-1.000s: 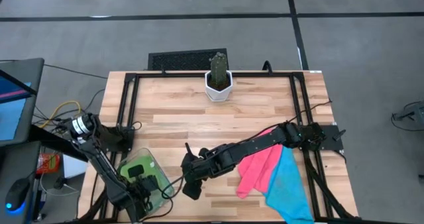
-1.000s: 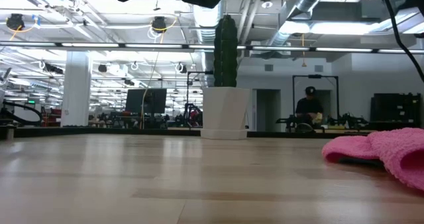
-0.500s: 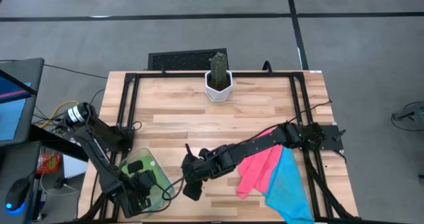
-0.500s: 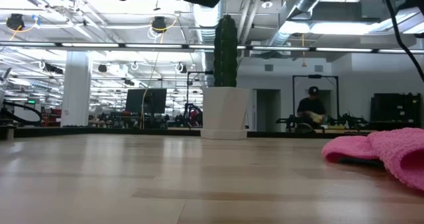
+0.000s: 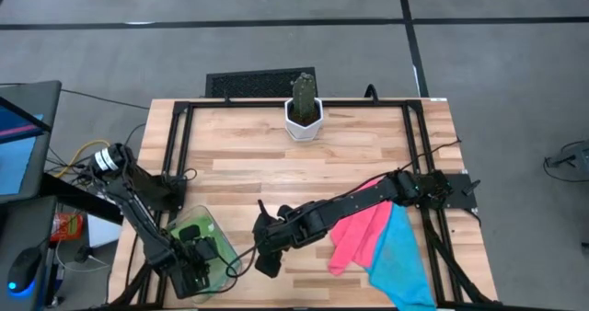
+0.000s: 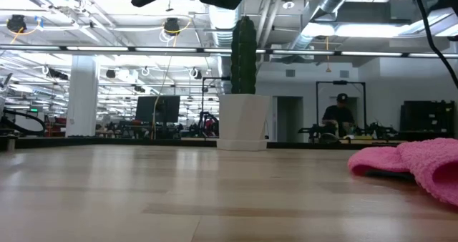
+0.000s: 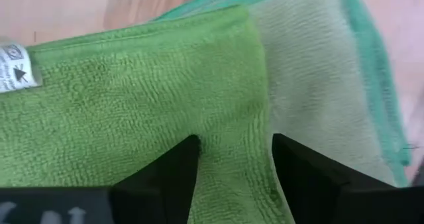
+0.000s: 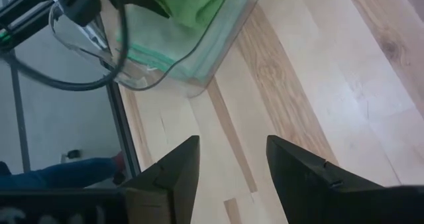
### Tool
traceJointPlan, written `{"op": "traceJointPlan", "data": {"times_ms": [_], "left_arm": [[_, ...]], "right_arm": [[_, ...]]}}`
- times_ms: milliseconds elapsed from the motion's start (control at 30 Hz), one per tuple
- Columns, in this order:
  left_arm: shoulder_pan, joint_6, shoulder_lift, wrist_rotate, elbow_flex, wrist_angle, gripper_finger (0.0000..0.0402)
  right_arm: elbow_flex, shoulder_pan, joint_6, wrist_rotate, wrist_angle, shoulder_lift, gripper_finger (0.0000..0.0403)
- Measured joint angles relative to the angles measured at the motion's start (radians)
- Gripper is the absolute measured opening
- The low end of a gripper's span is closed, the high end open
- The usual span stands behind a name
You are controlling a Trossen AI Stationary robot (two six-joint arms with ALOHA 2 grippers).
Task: Fold microfiber towels
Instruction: Put the folded green microfiber cloth into the transparent bin
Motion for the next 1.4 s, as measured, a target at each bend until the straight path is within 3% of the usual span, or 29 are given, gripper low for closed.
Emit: {"op": "traceJointPlan", "data": {"times_ms": [300, 700, 833, 1200, 1400], "left_arm": [[0.024, 0.004, 0.013, 0.063, -0.053, 0.053, 0.0176], [0.040, 0.006, 0.006, 0.090, -0.009, 0.006, 0.0009], [0.040, -0.008, 0.006, 0.111, 0.026, -0.008, 0.0014], [0.040, 0.021, 0.006, 0.120, 0.157, -0.250, 0.0010], [0.047, 0.059, 0.006, 0.127, 0.168, -0.261, 0.0009]], "right_arm": [[0.000, 0.000, 0.000, 0.000, -0.011, 0.000, 0.0200], [0.000, 0.000, 0.007, 0.000, -0.011, 0.000, 0.0200], [0.000, 0.000, 0.001, 0.000, -0.011, 0.000, 0.0200], [0.000, -0.002, -0.017, 0.000, -0.002, 0.000, 0.0200], [0.000, -0.002, -0.029, 0.000, 0.013, 0.000, 0.0200]]}}
